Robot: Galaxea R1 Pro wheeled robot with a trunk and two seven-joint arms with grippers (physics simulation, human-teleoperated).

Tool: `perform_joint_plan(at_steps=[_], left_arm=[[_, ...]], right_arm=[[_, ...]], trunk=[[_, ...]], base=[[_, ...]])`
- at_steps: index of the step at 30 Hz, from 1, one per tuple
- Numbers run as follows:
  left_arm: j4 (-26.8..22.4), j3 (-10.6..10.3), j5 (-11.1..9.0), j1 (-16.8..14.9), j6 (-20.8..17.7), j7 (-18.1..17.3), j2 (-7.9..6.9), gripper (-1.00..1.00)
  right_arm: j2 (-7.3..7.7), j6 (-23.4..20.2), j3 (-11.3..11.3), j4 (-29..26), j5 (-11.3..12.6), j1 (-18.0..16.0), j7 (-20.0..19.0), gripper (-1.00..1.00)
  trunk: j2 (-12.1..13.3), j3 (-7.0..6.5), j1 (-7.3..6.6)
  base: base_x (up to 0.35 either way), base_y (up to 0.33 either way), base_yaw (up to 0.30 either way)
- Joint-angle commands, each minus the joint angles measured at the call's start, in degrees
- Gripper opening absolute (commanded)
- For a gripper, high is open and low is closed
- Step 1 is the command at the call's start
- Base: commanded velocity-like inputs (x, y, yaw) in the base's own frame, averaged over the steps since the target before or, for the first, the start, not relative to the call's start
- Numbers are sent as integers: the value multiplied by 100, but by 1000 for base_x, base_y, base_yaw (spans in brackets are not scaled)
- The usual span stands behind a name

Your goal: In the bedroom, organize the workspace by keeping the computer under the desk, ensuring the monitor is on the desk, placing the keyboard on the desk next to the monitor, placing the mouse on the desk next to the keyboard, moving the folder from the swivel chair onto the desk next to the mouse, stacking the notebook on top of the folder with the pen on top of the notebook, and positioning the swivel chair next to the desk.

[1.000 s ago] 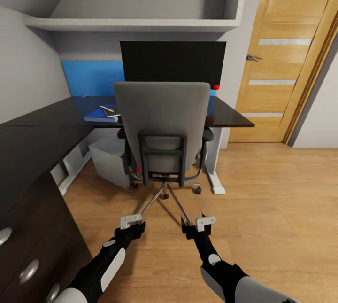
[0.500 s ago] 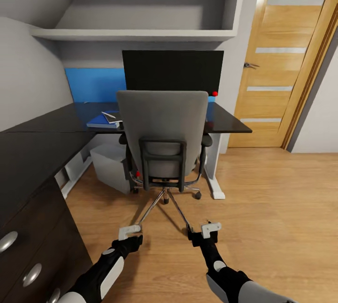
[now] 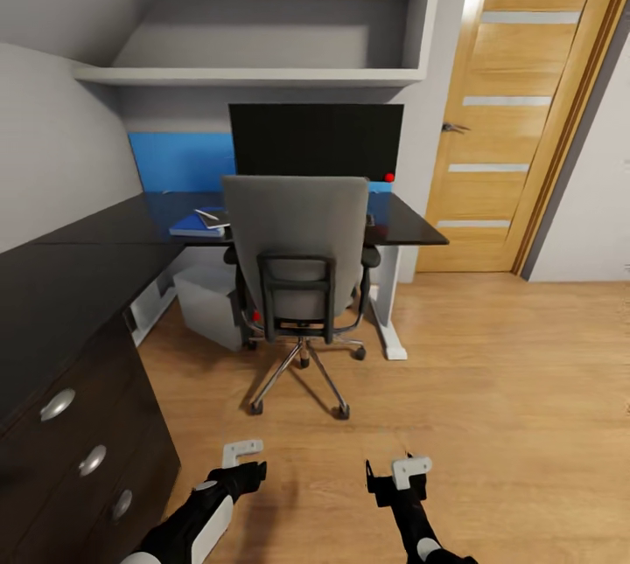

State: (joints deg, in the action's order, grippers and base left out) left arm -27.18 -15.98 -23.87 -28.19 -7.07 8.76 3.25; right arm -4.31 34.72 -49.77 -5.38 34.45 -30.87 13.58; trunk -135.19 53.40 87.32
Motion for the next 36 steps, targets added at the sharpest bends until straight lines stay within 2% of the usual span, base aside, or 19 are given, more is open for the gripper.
perform_joint_plan(at_steps=[1,7,14,21,26,28,36], left_arm=[[-12,-46,-58,-2,-20,55,-5,100],[87,-53,-52,-2,-16,55,6,100],[345,-71,-46,-2,-2,58,121,100],[680,-66,-53,-2,158,70,149,100],[1052,-61,-57,-2,439,69,144,100],[1345,-57,-64,-2,688,60,131,100],[2002,-51,-78,-2,1258,42,92,100]], right_arm=[[0,6,-49,0,7,4,48,100],[-19,17,-47,173,7,57,44,100],[-22,11,-42,438,38,63,47,100],[19,9,-30,599,326,69,39,100],[147,9,-30,625,490,72,33,100],[193,8,-32,631,528,74,31,100],[224,8,-32,634,550,167,26,100]], trunk=[[39,-13,-27],[280,-121,-159],[560,-247,-312],[841,-372,-466],[1042,-462,-576],[1122,-498,-620],[1443,-641,-796]], base=[[-306,-202,0],[-303,-216,0],[-301,-219,0],[-196,-147,0],[-47,-35,0],[-13,-10,0],[-4,-3,0]])
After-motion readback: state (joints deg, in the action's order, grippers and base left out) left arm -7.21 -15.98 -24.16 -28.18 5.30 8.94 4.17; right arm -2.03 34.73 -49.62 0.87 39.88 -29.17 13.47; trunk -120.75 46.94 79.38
